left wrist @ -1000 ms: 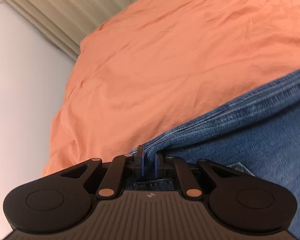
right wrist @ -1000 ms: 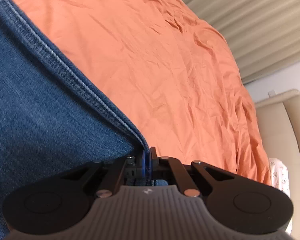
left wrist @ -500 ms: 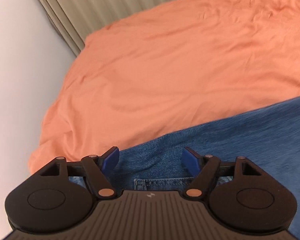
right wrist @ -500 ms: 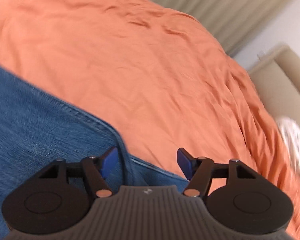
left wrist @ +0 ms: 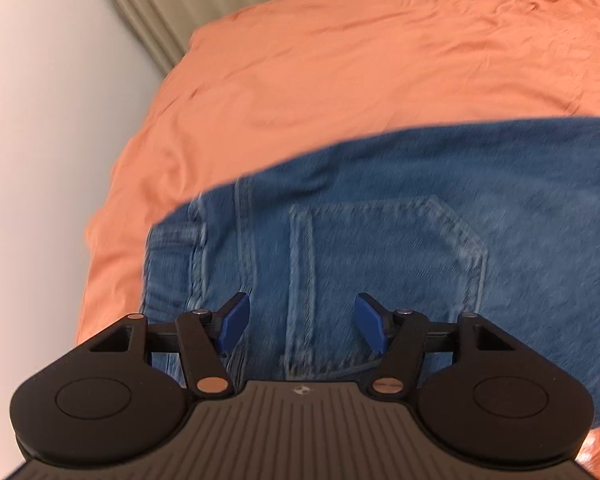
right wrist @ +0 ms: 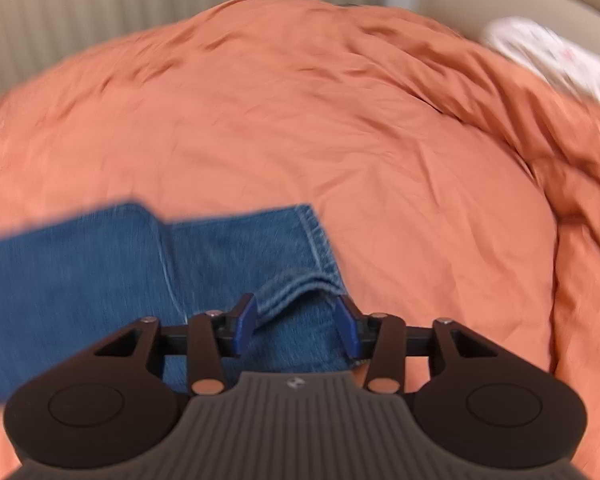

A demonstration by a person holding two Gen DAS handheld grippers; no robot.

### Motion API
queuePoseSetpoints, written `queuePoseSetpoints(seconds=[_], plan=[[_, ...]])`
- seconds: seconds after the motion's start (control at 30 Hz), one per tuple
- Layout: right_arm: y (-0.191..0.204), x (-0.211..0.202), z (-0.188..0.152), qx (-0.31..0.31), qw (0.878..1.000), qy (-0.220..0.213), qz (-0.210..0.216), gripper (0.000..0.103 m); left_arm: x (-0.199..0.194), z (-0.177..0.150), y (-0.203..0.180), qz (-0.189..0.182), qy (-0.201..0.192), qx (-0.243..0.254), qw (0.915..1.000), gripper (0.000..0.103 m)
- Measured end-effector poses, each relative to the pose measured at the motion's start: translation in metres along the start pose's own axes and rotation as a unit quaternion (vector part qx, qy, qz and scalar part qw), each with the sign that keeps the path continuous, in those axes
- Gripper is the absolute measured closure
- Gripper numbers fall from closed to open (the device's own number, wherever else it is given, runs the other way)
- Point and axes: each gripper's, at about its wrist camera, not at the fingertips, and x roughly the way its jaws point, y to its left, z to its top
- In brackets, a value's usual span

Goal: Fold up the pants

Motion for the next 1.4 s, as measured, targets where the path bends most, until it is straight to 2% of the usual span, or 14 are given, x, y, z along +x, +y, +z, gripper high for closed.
queuePoseSetpoints(seconds=[0.1,0.2,0.27,0.37,0.47,0.63,0.8,1.0,1.13,1.23,1.3,1.33,1.37,1.4], plan=[[0.023,0.014,-0.009,-0.086,0.996,0.022,-0.001,0.058,0.002,-0.004,0.009,0.016,0.011,-0.026,0.9995,0.032],[0.032,0.027,-0.013,-0.075,0.995,0.037,0.059,0.07,0.003,-0.007,0.022,0.024,0.015,-0.053,0.9982,0.032],[0.043,0.039,-0.012,-0.086,0.993,0.04,0.067,0.072,0.003,-0.007,0.028,0.034,0.019,-0.057,0.9976,0.032],[0.053,0.054,-0.001,-0.104,0.994,0.01,0.031,0.073,0.006,-0.003,0.035,0.04,0.024,-0.068,0.9966,0.032],[0.044,0.063,0.022,-0.061,0.998,-0.019,0.0,0.073,0.011,-0.002,0.039,0.041,0.031,-0.077,0.9957,0.032],[0.034,0.081,0.054,-0.052,0.996,-0.03,-0.07,0.073,0.02,-0.003,0.043,0.037,0.032,-0.086,0.9951,0.032],[0.031,0.064,0.056,-0.052,0.996,-0.025,-0.07,0.07,0.005,-0.014,0.075,0.002,0.001,-0.162,0.9867,0.03],[0.046,0.033,0.007,-0.061,0.998,0.012,-0.031,0.067,0.002,-0.048,0.128,-0.045,-0.004,-0.302,0.9522,0.024],[0.051,0.021,-0.02,-0.046,0.998,0.037,-0.03,0.067,0.021,-0.078,0.147,-0.103,0.012,-0.416,0.9032,0.02],[0.058,0.01,-0.031,-0.044,0.998,0.044,-0.031,0.065,0.044,-0.098,0.15,-0.154,-0.004,-0.494,0.8558,0.021],[0.063,0.001,-0.033,-0.047,0.997,0.045,-0.031,0.064,0.06,-0.106,0.146,-0.175,-0.012,-0.53,0.8297,0.03],[0.067,-0.004,-0.034,-0.049,0.997,0.045,-0.032,0.062,0.067,-0.109,0.144,-0.173,-0.013,-0.54,0.8235,0.035],[0.07,-0.009,-0.035,-0.051,0.997,0.045,-0.031,0.061,0.071,-0.109,0.141,-0.172,-0.019,-0.546,0.82,0.05],[0.073,-0.015,-0.036,-0.053,0.997,0.044,-0.029,0.06,0.071,-0.107,0.138,-0.162,-0.023,-0.546,0.8218,0.06]])
